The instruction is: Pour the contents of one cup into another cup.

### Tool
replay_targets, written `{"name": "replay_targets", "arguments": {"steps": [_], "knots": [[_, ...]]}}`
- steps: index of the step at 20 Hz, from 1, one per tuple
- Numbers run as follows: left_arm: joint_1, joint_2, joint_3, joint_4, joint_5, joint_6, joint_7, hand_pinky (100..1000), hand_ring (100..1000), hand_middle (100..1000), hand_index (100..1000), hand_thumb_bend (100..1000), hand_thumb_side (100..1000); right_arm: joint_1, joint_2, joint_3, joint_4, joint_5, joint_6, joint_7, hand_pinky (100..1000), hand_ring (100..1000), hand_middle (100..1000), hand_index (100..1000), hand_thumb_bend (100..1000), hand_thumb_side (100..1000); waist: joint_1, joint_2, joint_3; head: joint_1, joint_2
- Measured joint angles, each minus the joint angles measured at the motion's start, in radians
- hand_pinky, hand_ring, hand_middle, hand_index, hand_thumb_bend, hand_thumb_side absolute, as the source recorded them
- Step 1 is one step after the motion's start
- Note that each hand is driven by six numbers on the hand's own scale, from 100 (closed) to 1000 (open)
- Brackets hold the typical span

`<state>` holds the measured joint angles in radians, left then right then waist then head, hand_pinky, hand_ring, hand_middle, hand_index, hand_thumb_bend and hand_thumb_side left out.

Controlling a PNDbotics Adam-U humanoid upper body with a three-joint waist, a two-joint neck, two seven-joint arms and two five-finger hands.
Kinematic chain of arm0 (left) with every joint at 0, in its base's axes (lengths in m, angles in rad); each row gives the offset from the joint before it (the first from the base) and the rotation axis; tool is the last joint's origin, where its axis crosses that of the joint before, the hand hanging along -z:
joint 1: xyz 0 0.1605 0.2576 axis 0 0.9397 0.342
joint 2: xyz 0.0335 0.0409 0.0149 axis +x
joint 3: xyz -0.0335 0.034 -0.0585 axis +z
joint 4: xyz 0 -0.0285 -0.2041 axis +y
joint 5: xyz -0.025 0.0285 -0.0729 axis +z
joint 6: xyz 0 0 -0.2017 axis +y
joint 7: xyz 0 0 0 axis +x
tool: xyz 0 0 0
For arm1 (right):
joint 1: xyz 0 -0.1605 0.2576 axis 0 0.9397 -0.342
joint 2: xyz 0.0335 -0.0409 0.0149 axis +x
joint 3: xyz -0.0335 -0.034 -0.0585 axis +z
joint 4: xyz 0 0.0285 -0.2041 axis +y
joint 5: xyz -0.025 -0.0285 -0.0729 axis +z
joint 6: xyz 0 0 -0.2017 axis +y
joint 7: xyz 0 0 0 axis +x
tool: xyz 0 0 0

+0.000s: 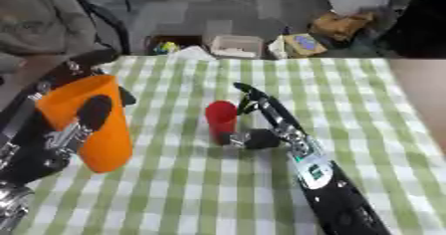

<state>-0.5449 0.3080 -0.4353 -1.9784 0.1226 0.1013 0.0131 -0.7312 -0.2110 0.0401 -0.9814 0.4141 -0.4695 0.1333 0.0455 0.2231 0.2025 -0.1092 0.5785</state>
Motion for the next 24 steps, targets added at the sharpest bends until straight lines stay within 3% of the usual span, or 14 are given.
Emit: {"name": "replay_targets", "arguments": {"steps": [24], "knots": [[-0.011, -0.029, -0.024, -0.003, 0.004, 0.001, -0.024, 139, 620, 251, 884, 100, 543, -0.034, 0.028, -0.016, 0.040, 0.106, 0.003, -0.101, 706, 1000, 520, 977, 672, 372, 0.002, 0.014, 0.024, -0.012, -0.008]]}}
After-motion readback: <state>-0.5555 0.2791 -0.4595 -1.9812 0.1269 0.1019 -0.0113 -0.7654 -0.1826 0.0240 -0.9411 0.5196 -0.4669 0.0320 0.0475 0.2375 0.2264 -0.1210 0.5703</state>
